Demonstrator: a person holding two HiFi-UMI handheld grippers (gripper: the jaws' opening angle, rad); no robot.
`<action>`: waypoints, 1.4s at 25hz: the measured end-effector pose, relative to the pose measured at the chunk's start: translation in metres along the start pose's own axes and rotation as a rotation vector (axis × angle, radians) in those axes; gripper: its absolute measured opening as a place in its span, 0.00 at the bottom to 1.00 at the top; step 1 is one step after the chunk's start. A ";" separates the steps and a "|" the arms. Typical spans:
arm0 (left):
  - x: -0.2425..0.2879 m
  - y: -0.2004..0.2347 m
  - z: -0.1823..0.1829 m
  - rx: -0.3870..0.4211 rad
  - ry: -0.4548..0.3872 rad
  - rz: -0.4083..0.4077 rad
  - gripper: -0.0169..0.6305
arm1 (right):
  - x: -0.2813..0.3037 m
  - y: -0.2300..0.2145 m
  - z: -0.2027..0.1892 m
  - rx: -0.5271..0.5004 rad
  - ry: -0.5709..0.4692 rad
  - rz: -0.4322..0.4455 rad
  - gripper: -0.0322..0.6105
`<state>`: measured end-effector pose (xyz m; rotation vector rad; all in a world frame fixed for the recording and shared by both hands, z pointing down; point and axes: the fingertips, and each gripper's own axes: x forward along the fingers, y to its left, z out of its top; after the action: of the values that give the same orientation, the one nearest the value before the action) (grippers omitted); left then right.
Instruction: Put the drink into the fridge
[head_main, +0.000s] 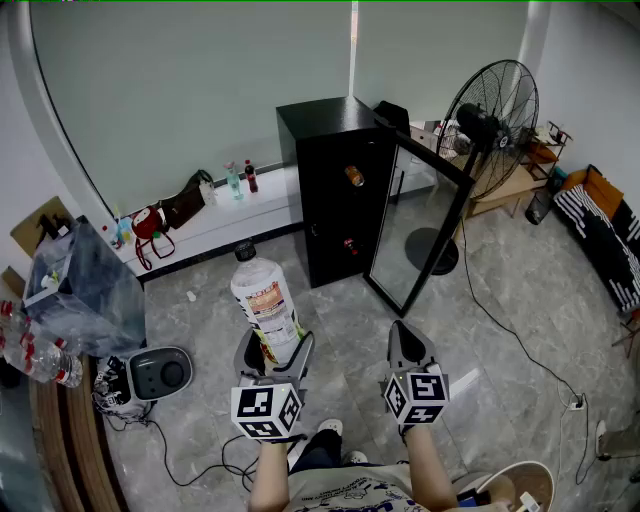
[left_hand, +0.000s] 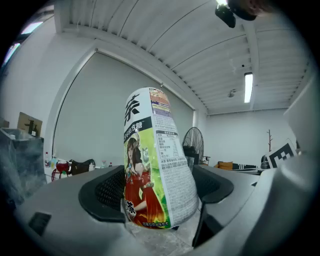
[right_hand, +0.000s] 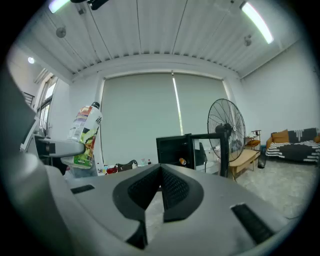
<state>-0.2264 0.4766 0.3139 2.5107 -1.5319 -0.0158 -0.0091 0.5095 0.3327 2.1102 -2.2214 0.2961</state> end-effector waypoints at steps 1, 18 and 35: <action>0.000 0.001 0.002 0.000 -0.005 0.001 0.69 | 0.000 0.001 0.000 -0.003 -0.001 0.000 0.05; 0.035 0.025 0.007 0.008 -0.010 -0.049 0.69 | 0.040 0.010 0.001 -0.011 0.000 -0.016 0.05; 0.106 0.057 0.007 0.007 0.027 -0.102 0.69 | 0.109 0.008 0.010 0.003 -0.048 -0.042 0.05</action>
<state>-0.2283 0.3571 0.3274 2.5806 -1.3952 0.0078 -0.0224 0.4004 0.3411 2.1848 -2.2007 0.2484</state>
